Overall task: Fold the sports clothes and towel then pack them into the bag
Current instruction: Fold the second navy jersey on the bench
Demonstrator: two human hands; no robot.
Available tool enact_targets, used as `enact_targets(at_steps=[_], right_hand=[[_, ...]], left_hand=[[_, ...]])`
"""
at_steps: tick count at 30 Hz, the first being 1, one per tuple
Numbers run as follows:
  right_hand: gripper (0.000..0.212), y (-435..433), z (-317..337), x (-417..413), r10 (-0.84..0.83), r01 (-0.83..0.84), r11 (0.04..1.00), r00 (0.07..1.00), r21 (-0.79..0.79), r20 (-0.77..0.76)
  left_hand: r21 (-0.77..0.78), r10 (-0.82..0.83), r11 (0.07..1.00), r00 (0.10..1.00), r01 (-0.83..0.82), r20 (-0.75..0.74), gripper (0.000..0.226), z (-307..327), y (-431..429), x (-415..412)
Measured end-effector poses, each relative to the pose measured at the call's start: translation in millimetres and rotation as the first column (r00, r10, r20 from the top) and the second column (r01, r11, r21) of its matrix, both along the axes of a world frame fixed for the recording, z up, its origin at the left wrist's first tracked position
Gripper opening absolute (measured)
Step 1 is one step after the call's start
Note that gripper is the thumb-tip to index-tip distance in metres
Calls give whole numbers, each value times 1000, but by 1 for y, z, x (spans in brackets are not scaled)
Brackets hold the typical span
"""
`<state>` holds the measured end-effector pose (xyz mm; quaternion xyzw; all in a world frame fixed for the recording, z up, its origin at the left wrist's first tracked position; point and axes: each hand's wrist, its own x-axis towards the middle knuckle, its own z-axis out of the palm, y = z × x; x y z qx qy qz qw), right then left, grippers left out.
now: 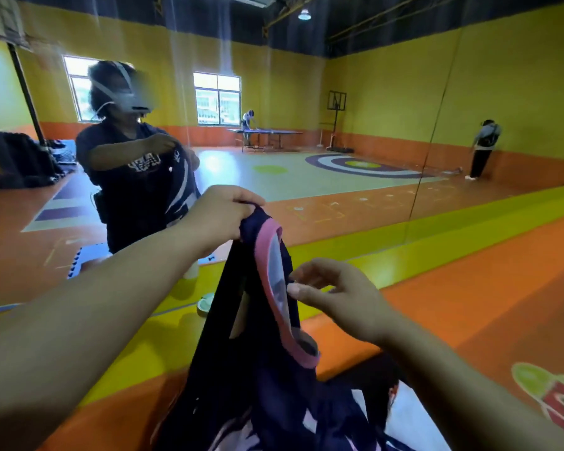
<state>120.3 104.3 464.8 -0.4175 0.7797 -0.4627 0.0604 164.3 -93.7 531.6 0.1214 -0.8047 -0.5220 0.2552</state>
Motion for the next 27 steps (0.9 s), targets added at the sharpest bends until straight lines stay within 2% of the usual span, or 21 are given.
enact_targets(at_steps=[3, 4, 7, 9, 11, 13, 14, 16, 18, 19, 21, 22, 24, 27], right_hand=[[42, 2, -18, -2, 45, -56, 985, 997, 165, 68], [42, 1, -23, -5, 33, -43, 976, 998, 214, 51], [11, 1, -34, -21, -34, 82, 944, 987, 319, -155], [15, 6, -34, -33, -87, 142, 934, 980, 329, -177], [21, 14, -27, -42, -141, 178, 945, 979, 274, -149], [20, 21, -18, -52, -245, 265, 949, 961, 172, -128], [22, 24, -13, -57, -302, 311, 944, 949, 109, -87], [21, 27, -3, -64, -363, 365, 931, 928, -4, 87], [25, 26, 5, -69, -363, 392, 917, 899, -80, 246], [27, 25, 8, -71, -360, 400, 910, 892, -107, 274], [27, 24, 14, -74, -393, 428, 895, 891, -126, 229], [26, 25, 16, -74, -415, 444, 887, 887, -128, 200], [27, 26, 21, -73, -429, 458, 874, 884, -163, 185], [36, 30, 29, -68, -360, 413, 866, 906, -283, 221]], left_hand=[[-38, 19, 999, 999, -21, -51, 25, 3, 3, -3], [-38, 25, 999, 998, -28, -61, 25, 3, 2, -3], [-34, 46, 998, 993, -50, -106, 19, 2, 0, -4], [-40, 49, 998, 991, -54, -126, 18, 1, -2, -3], [-70, 25, 997, 992, -34, -120, 30, -2, -7, 1], [-214, 38, 975, 997, -52, -69, 36, -5, -16, 6], [-330, 53, 942, 998, -61, -33, 35, -7, -21, 8], [-543, 73, 839, 997, -48, 24, 22, -12, -29, 9], [-681, 78, 731, 997, -39, 27, 14, -18, -36, 5], [-715, 54, 699, 998, -16, 31, 18, -21, -37, 3], [-678, -73, 727, 994, 112, 86, 35, -27, -35, -2], [-601, -156, 775, 981, 196, 120, 35, -29, -32, -4], [-425, -309, 839, 940, 340, 142, 19, -33, -23, -6], [-195, -463, 857, 879, 477, 119, 31, -47, -20, -16]])
